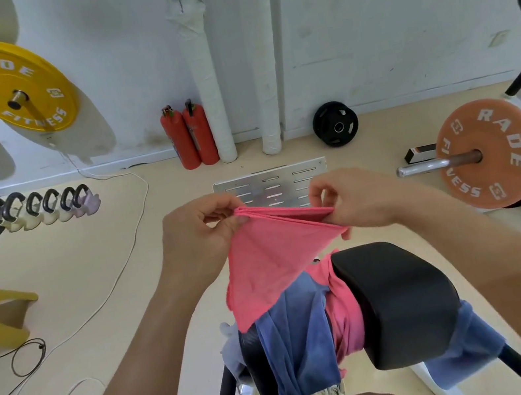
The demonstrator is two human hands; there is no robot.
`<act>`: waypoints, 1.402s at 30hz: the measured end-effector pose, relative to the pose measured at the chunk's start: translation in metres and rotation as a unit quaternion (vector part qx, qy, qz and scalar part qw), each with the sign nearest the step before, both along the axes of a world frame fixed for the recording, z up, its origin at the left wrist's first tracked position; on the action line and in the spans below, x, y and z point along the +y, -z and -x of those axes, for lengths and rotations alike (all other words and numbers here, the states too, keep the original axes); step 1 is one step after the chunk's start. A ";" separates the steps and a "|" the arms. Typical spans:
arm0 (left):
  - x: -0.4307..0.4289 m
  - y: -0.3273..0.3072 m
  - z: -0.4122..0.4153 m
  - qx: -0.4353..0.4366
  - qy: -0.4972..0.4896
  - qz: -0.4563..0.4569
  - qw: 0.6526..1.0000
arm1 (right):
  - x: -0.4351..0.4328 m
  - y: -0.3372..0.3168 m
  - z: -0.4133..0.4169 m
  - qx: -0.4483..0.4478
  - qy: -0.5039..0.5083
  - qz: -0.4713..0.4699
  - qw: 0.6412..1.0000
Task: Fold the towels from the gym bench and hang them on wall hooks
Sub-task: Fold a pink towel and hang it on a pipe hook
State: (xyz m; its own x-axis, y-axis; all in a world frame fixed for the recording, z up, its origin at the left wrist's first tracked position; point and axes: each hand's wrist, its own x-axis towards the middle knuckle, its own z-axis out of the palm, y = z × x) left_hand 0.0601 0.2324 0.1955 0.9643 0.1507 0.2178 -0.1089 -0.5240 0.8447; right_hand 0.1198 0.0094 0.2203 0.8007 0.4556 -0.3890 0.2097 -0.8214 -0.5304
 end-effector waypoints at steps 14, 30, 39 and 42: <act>-0.025 -0.009 0.012 0.001 0.074 0.106 0.992 | -0.009 -0.051 -0.008 0.034 -0.133 0.160 0.978; -0.039 0.006 0.036 -0.058 0.042 0.106 0.992 | 0.015 -0.043 0.031 -0.136 -0.063 -0.129 0.980; -0.040 0.017 0.029 -0.005 0.144 -0.005 0.990 | -0.001 -0.056 0.027 -0.051 -0.059 -0.191 0.978; -0.038 0.015 0.021 0.083 0.195 -0.105 0.972 | -0.004 -0.059 0.024 -0.039 -0.043 -0.211 0.976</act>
State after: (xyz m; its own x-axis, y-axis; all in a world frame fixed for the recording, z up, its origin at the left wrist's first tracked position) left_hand 0.0394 0.1942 0.1809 0.9638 -0.2635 0.0409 -0.2047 -0.6327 0.7469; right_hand 0.0956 0.0057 0.2789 0.7719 0.6293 -0.0903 0.3225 -0.5100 -0.7974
